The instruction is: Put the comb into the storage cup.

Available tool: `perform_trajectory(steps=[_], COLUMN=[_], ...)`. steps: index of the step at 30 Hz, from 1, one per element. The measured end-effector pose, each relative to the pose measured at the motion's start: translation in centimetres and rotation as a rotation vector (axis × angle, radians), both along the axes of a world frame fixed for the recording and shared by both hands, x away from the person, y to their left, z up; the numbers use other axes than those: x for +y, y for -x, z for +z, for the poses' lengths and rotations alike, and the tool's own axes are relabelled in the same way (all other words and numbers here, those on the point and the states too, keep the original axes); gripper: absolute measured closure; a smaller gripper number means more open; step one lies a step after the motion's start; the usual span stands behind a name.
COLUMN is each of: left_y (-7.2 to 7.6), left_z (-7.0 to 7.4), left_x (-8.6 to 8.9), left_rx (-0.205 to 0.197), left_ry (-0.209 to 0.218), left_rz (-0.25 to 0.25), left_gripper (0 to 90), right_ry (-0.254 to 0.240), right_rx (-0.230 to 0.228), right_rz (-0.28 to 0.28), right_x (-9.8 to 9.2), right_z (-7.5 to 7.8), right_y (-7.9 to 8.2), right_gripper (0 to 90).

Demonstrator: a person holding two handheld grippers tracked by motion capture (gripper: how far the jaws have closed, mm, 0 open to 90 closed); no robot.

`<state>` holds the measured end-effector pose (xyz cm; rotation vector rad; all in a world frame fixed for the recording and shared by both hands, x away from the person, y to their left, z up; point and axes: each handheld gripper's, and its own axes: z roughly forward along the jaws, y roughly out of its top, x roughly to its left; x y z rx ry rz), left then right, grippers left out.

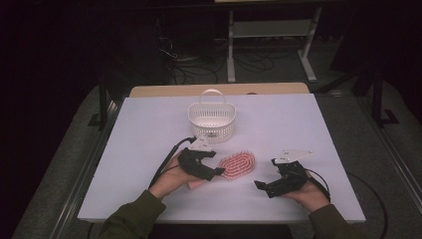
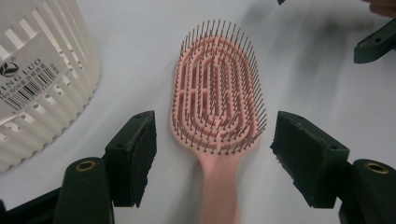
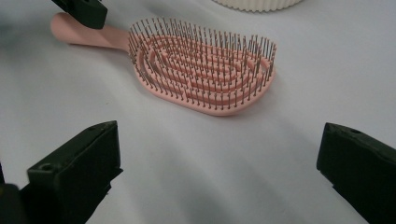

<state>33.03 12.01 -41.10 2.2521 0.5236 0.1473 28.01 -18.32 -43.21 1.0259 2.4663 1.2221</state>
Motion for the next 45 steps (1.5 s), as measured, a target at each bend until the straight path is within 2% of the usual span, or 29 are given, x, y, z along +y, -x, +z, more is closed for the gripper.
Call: perform_trajectory(steps=[8, 19, 22, 27, 36, 45], left_y=[0.0, -0.1, 0.0, 0.0, 0.1, 0.2], left_z=[-0.3, -0.9, -1.0, -1.3, -1.7, -2.0], left_x=[-0.2, -0.6, -0.7, -1.0, -1.5, -2.0], left_rx=[0.017, 0.043, 0.049, 0.067, 0.072, 0.068], left_ry=[-0.037, -0.115, -0.120, -0.168, -0.218, -0.248], left_rz=[-0.003, -0.004, -0.005, -0.014, -0.020, -0.021], left_gripper=[33.3, 39.0, 39.6, 43.5, 48.2, 52.7], right_ry=[0.000, 0.002, 0.002, 0.002, 0.001, 0.003], right_rx=[0.000, 0.002, 0.002, 0.002, 0.001, 0.003], right_rz=[0.000, -0.002, -0.002, -0.004, -0.005, -0.004], right_x=[0.0, 0.0, 0.0, 0.0, 0.0, 0.0], right_z=[0.0, 0.0, 0.0, 0.0, 0.0, 0.0], right_y=[0.0, 0.0, 0.0, 0.0, 0.0, 0.0], right_gripper=[0.0, 0.0, 0.0, 0.0, 0.0, 0.0])
